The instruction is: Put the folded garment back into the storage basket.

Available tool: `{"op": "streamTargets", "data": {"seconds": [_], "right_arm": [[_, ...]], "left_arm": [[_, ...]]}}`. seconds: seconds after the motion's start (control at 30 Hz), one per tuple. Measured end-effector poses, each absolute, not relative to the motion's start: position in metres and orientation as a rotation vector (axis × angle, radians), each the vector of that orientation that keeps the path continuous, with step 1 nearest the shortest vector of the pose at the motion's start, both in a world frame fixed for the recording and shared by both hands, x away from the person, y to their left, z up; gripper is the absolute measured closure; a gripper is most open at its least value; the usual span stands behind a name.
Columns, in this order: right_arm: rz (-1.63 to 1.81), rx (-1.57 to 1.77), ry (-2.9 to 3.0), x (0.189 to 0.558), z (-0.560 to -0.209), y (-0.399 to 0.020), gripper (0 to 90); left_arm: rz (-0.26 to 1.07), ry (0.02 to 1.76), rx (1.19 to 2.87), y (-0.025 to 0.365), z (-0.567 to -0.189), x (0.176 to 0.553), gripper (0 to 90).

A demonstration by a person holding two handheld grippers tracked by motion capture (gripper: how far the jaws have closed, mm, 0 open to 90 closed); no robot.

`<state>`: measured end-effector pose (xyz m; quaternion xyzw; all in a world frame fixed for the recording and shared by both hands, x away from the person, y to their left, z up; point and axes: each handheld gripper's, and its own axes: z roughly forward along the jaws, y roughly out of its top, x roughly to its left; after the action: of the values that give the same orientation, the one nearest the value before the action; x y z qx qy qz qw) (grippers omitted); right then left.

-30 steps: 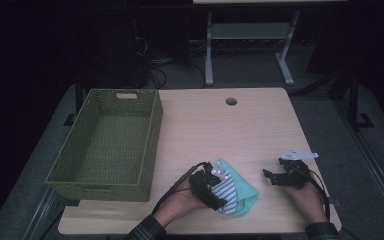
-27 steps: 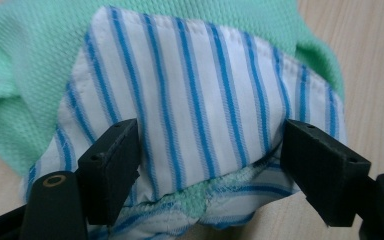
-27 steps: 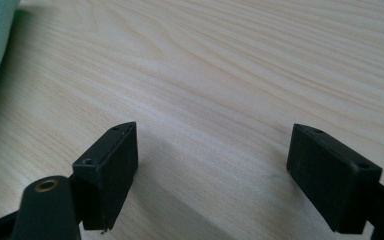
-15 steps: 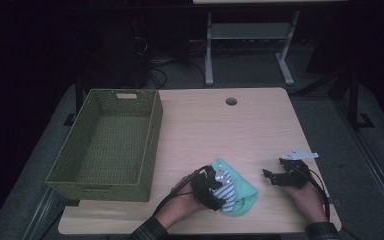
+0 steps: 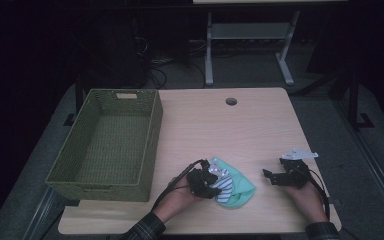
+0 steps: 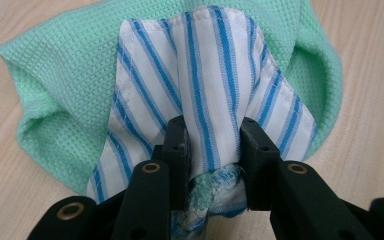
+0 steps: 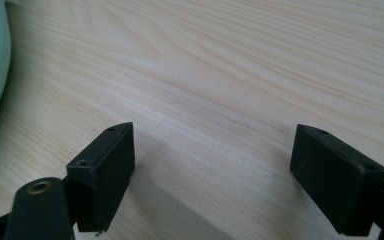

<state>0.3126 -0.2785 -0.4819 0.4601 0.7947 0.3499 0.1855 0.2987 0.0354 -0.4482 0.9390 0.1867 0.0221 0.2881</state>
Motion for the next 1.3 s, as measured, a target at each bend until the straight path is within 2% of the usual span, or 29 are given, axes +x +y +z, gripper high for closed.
{"op": "streamTargets", "data": {"seconds": [0.33,0.73,1.3], "right_arm": [[0.985,1.296,2.238,0.313,-0.482,-0.279,17.7],[0.985,1.295,2.239,0.313,-0.482,-0.279,17.6],[0.985,1.298,2.239,0.313,-0.482,-0.278,17.6]], "left_arm": [[0.013,0.520,2.441,0.041,-0.428,0.304,69.3],[0.025,0.515,2.403,0.050,-0.393,0.312,69.2],[0.120,0.536,2.384,0.080,-0.335,0.334,69.2]]}}
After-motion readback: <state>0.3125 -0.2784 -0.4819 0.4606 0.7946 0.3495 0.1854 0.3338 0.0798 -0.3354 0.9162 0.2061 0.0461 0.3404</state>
